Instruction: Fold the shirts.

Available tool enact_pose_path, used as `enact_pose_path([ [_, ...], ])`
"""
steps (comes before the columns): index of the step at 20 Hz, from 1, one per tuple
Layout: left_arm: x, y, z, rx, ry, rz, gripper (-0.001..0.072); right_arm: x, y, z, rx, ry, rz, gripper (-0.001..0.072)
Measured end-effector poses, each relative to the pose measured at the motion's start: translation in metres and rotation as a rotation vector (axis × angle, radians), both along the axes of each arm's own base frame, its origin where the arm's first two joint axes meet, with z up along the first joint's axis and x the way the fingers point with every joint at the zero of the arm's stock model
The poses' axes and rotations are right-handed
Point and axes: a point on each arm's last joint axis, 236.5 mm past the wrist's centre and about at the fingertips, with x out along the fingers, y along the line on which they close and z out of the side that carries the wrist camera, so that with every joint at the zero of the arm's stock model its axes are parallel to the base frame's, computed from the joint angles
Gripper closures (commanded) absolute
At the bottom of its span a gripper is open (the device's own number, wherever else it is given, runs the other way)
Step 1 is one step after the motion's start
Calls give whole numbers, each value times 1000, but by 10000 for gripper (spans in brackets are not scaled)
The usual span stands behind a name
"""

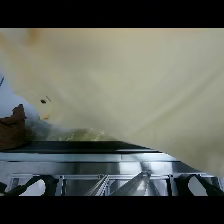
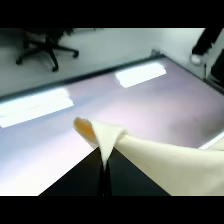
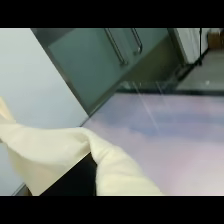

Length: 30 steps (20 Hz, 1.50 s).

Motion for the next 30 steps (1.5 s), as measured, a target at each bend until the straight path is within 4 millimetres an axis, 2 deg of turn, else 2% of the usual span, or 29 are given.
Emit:
enact_pose_path([
  [6,148,-44,-210,134,363,-46,689,133,-16,-227,-5,406,-82,689],
  [8,186,-44,-266,123,423,1,689,166,-23,-285,11,468,-101,686],
  [9,200,-40,-286,115,432,33,663,181,-28,-306,25,484,-113,602],
  [10,213,-33,-302,107,429,68,328,194,-33,-323,37,494,-127,348],
  [11,224,-25,-313,101,420,105,-13,206,-37,-337,50,500,-137,302],
  [12,232,-18,-318,95,407,132,-13,215,-42,-345,55,500,-142,310],
  [13,236,-11,-319,91,397,153,-13,221,-45,-349,62,496,-142,351],
  [15,239,4,-310,89,377,181,-13,226,-52,-344,80,481,-125,353],
  [16,236,15,-301,88,368,195,34,224,-58,-338,88,473,-114,352],
  [17,230,27,-292,93,372,204,205,220,-65,-332,92,467,-101,353],
  [18,220,40,-287,97,392,209,450,212,-73,-326,87,473,-84,353],
  [19,206,53,-286,99,434,212,560,201,-81,-324,75,493,-63,353],
  [20,191,66,-287,99,476,216,708,188,-87,-326,51,525,-39,353],
  [23,137,105,-305,86,643,235,708,135,-101,-345,-36,672,47,353],
  [25,95,121,-324,53,760,252,703,92,-108,-370,-90,805,79,349],
  [26,76,126,-334,36,809,259,699,72,-111,-382,-114,868,83,317],
  [27,54,129,-345,22,858,262,698,52,-115,-395,-137,929,82,210],
  [28,34,131,-357,9,901,264,656,32,-119,-406,-158,990,78,192],
  [29,13,130,-369,-7,945,261,447,13,-125,-416,-179,1047,71,192],
  [30,-6,129,-380,-25,983,267,313,-4,-133,-426,-199,1106,56,192],
])
